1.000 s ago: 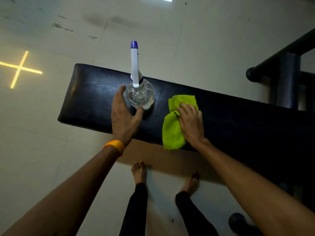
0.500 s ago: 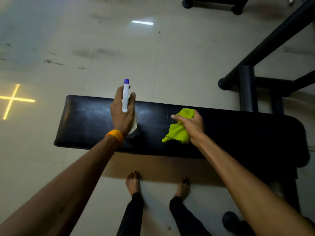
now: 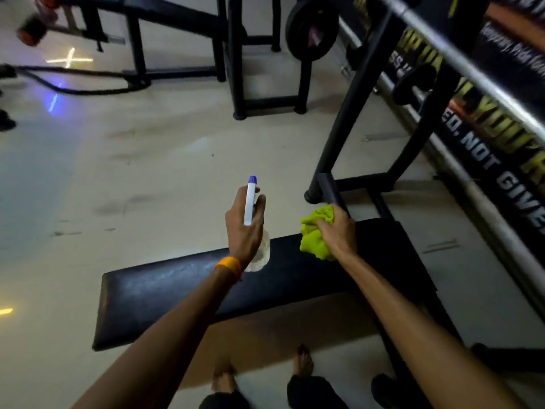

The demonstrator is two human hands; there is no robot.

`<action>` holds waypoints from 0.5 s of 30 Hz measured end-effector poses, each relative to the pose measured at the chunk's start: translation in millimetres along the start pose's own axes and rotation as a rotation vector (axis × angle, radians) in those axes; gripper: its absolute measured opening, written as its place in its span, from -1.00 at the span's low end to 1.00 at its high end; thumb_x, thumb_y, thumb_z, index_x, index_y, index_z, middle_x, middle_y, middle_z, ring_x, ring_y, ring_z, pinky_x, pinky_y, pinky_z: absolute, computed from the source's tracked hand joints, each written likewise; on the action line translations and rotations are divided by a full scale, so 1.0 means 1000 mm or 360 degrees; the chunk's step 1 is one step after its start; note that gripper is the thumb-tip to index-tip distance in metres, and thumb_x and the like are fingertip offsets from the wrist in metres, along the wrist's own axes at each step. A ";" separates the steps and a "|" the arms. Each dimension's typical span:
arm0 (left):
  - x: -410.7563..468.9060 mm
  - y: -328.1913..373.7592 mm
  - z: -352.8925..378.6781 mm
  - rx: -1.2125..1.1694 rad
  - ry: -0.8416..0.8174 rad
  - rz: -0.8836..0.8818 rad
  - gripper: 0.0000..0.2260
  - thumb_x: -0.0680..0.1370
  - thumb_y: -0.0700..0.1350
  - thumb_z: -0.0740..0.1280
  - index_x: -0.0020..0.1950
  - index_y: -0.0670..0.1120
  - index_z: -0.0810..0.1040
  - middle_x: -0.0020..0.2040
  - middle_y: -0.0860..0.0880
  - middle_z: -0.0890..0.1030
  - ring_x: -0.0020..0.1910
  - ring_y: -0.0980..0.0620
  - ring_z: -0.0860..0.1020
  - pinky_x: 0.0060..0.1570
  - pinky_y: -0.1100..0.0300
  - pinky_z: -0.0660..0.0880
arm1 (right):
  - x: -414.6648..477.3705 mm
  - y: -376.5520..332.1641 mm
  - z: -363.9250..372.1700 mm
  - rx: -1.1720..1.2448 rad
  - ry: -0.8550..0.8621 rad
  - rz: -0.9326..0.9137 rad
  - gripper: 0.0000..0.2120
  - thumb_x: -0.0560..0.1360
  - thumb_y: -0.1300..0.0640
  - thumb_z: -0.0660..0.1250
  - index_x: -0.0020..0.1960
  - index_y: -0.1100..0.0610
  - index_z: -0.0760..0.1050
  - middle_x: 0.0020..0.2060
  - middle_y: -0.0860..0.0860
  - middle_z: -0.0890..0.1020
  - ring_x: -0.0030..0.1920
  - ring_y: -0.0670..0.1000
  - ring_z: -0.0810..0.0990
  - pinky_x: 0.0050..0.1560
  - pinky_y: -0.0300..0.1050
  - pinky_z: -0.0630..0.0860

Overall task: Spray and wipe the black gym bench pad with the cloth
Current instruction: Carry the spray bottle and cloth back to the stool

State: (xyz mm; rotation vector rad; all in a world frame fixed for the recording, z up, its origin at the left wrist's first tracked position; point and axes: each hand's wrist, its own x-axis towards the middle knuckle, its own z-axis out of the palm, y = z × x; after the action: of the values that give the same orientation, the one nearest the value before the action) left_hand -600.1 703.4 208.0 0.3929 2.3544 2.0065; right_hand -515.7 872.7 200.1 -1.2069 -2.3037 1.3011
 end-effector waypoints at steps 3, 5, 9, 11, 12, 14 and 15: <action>-0.001 0.045 0.015 -0.0020 -0.0173 0.0189 -0.93 0.67 -0.12 0.32 0.12 -0.10 0.53 -0.20 -0.04 0.56 -0.24 -0.07 0.50 -0.19 0.06 0.47 | -0.018 -0.017 -0.038 0.0066 0.0145 0.0040 -0.90 0.45 0.19 0.37 -0.14 0.00 0.52 -0.22 -0.04 0.65 -0.15 0.05 0.62 -0.12 -0.15 0.51; -0.001 0.071 0.022 -0.0021 -0.0266 0.0287 -0.92 0.68 -0.09 0.31 0.12 -0.08 0.52 -0.21 0.08 0.53 -0.25 0.02 0.49 -0.20 0.09 0.47 | -0.027 -0.017 -0.060 0.0141 0.0213 0.0075 -0.93 0.36 0.07 0.39 -0.18 -0.06 0.53 -0.22 -0.04 0.71 -0.15 0.09 0.70 -0.08 0.01 0.65; -0.009 0.121 0.035 -0.0172 -0.0424 0.0301 -0.97 0.66 -0.17 0.32 0.09 -0.06 0.52 -0.22 0.13 0.53 -0.26 0.21 0.48 -0.23 0.31 0.43 | -0.062 -0.037 -0.107 0.0186 0.0407 0.0158 -0.80 0.35 0.05 0.41 -0.03 0.01 0.60 -0.16 0.02 0.74 -0.11 0.09 0.71 -0.02 0.00 0.65; -0.015 0.142 0.041 -0.0229 -0.0515 0.0339 -0.94 0.65 -0.22 0.32 0.06 -0.07 0.51 -0.21 0.09 0.54 -0.25 0.24 0.50 -0.22 0.41 0.42 | -0.081 -0.049 -0.127 0.0204 0.0543 0.0204 -0.82 0.40 0.15 0.43 0.01 0.11 0.62 -0.11 0.07 0.74 -0.08 0.08 0.68 -0.03 -0.12 0.57; -0.019 0.151 0.044 -0.0243 -0.0568 0.0369 -0.95 0.65 -0.23 0.32 0.04 -0.09 0.51 -0.20 0.03 0.55 -0.25 0.23 0.49 -0.21 0.42 0.42 | -0.090 -0.052 -0.135 0.0228 0.0582 0.0228 -0.80 0.40 0.14 0.43 0.01 0.13 0.63 -0.11 0.07 0.74 -0.07 0.08 0.67 -0.04 -0.14 0.55; -0.028 0.165 0.050 -0.0285 -0.0669 0.0423 -0.96 0.64 -0.24 0.32 0.00 -0.14 0.51 -0.18 -0.10 0.56 -0.25 0.19 0.47 -0.22 0.38 0.41 | -0.106 -0.054 -0.149 0.0256 0.0654 0.0259 -0.71 0.30 0.03 0.38 -0.02 0.10 0.63 -0.12 0.06 0.74 -0.03 0.10 0.68 0.01 -0.08 0.59; -0.033 0.170 0.053 -0.0309 -0.0710 0.0442 -0.95 0.65 -0.23 0.31 -0.01 -0.15 0.50 -0.18 -0.10 0.55 -0.24 0.18 0.46 -0.22 0.33 0.43 | -0.114 -0.053 -0.154 0.0266 0.0692 0.0273 -0.66 0.24 -0.02 0.34 -0.04 0.08 0.62 -0.13 0.04 0.74 -0.01 0.13 0.68 0.04 -0.02 0.61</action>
State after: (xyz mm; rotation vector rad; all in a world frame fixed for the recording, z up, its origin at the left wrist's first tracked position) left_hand -528.7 771.4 359.3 1.0785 1.9029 1.9628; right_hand -387.4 865.7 352.6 -1.4824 -1.7867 1.1191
